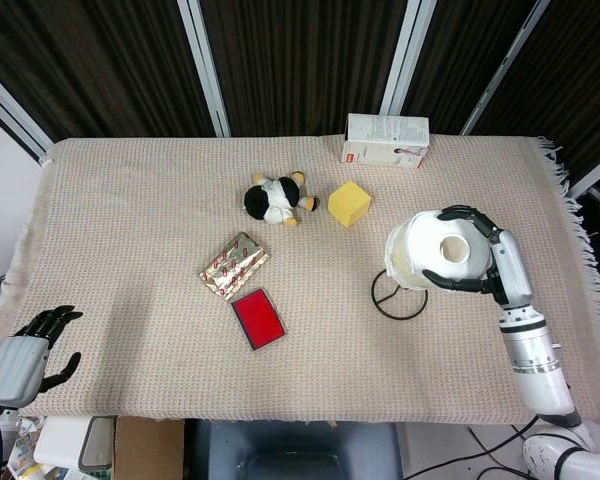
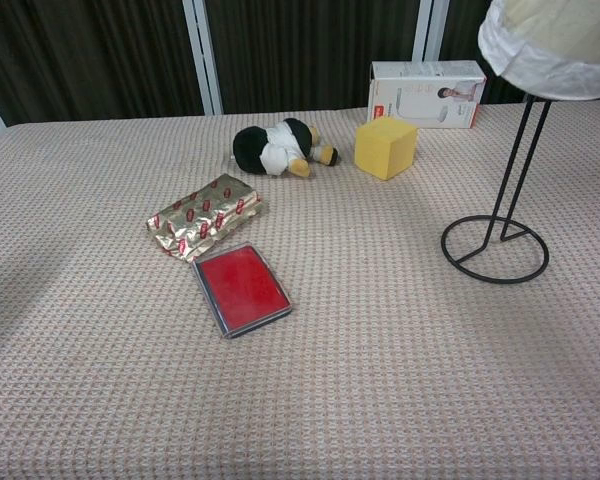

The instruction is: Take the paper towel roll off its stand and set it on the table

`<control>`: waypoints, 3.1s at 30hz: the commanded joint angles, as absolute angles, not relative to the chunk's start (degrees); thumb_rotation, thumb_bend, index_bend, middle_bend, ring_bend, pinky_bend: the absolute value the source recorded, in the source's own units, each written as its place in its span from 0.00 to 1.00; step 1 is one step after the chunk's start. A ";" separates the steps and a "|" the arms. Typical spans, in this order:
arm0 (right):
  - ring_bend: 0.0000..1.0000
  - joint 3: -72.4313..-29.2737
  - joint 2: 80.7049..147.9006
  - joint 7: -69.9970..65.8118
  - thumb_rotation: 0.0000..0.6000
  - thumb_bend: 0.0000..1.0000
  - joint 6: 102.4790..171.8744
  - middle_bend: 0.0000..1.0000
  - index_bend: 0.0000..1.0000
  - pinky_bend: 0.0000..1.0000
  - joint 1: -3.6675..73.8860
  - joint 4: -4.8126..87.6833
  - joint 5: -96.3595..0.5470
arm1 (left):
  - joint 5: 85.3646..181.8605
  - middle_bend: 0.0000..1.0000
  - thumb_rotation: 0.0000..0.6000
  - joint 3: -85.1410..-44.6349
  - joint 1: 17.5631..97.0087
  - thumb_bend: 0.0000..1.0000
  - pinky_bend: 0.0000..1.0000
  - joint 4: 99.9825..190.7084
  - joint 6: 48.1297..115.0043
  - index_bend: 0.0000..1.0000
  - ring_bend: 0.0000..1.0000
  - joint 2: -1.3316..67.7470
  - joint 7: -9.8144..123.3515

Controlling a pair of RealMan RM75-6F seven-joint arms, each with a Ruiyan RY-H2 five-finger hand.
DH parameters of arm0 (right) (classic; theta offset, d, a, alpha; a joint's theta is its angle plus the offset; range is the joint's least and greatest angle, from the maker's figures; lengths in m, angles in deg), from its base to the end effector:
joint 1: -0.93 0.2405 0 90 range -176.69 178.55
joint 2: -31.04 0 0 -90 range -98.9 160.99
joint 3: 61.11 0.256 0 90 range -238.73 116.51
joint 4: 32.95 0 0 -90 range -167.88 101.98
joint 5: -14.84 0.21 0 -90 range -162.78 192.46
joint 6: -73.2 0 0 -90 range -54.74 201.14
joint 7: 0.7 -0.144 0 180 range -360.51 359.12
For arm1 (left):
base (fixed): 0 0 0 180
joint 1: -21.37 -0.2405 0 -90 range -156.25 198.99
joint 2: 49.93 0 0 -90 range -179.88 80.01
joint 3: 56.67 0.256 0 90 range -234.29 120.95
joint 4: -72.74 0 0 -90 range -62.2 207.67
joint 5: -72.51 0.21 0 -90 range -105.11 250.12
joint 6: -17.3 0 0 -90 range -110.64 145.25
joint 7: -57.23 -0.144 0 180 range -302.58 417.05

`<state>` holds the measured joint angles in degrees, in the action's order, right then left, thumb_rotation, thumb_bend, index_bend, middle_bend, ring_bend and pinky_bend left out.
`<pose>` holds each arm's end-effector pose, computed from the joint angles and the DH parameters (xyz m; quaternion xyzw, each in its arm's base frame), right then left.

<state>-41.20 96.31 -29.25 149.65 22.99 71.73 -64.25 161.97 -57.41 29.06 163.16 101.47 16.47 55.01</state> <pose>-0.1758 -0.2998 0.1679 0.4556 -0.4865 0.6721 0.3225 -0.3010 0.1881 0.1387 -0.6379 -0.3634 -0.3881 0.5571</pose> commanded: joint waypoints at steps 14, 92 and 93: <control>0.55 -41.48 83.76 -34.38 1.00 0.21 159.12 0.51 0.51 0.74 14.00 83.26 -68.72 | 161.66 0.19 1.00 -57.51 29.18 0.37 0.46 163.11 101.13 0.25 0.21 16.37 55.42; 0.00 -51.42 91.66 -8.46 1.00 0.14 157.40 0.00 0.00 0.10 5.28 62.23 -55.90 | 161.95 0.19 1.00 -57.07 29.46 0.37 0.46 162.94 100.55 0.25 0.21 16.73 53.91; 0.00 -51.38 91.77 -8.50 1.00 0.14 157.34 0.00 0.00 0.10 5.29 62.14 -55.98 | 161.91 0.19 1.00 -57.08 29.48 0.37 0.46 162.92 100.50 0.25 0.21 16.75 53.92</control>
